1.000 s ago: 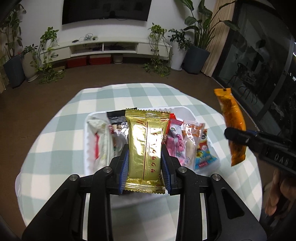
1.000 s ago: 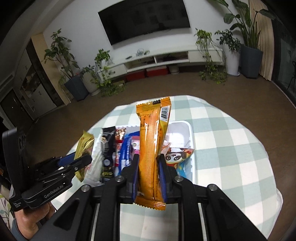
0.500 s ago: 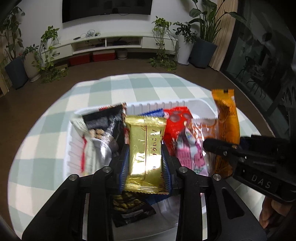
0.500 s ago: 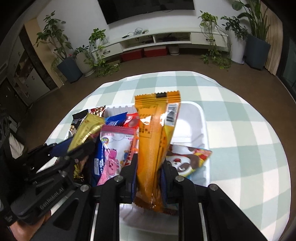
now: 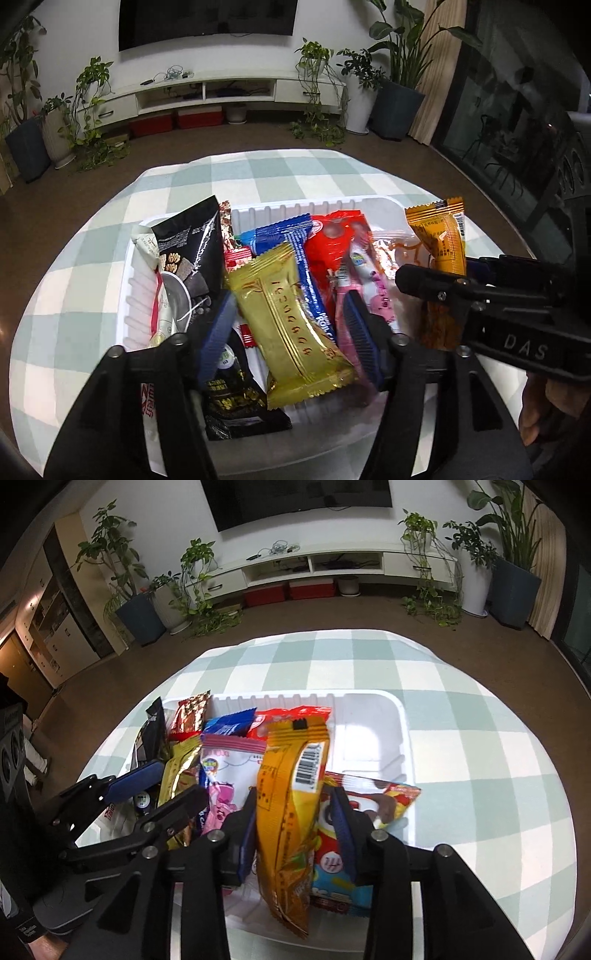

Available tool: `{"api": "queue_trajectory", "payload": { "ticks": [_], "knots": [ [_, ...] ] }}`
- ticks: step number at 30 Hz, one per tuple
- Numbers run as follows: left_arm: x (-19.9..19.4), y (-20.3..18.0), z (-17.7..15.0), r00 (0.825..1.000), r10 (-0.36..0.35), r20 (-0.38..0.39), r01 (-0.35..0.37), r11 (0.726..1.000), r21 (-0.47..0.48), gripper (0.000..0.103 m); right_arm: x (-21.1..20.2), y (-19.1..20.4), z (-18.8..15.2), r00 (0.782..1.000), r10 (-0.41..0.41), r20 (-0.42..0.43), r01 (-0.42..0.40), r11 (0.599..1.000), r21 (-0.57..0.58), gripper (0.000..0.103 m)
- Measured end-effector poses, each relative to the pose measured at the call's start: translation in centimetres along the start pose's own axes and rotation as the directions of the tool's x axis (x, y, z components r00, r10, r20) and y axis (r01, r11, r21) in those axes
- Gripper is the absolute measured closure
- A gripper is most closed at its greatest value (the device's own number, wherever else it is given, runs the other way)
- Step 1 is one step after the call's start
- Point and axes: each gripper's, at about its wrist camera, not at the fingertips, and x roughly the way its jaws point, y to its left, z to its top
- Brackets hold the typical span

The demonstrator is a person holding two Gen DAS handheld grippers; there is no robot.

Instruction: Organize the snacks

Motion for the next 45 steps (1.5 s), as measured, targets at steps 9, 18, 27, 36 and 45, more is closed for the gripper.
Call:
{"api": "queue_trajectory", "payload": {
  "ticks": [9, 18, 27, 36, 45],
  "knots": [
    [-3.4, -0.6, 0.0, 0.996, 0.052, 0.069, -0.051, 0.999, -0.012, 0.010, -2.6, 0.0, 0.1, 0.998, 0.005, 0.066, -0.006, 1.000, 0.004, 0.039],
    [-11.2, -2.3, -1.7, 0.952, 0.173, 0.254, -0.182, 0.983, 0.012, 0.000, -8.9, 0.8, -1.4, 0.978, 0.008, 0.208, -0.008, 1.000, -0.001, 0.022],
    [-20.7, -5.3, -6.1, 0.810, 0.477, 0.340, -0.466, 0.877, -0.119, 0.000, -20.1, 3.1, -5.7, 0.875, 0.014, 0.483, 0.001, 1.000, -0.031, 0.000],
    [-26.2, -6.0, -10.9, 0.893, 0.380, 0.240, -0.355, 0.924, -0.143, 0.000, -26.7, 3.8, -10.5, 0.851, -0.020, 0.525, 0.023, 1.000, 0.001, 0.000],
    [-29.0, -8.1, -17.1, 0.931, 0.327, 0.164, -0.305, 0.941, -0.143, 0.000, -27.1, 3.4, -15.7, 0.912, -0.109, 0.396, 0.085, 0.993, 0.076, 0.000]
  ]
}}
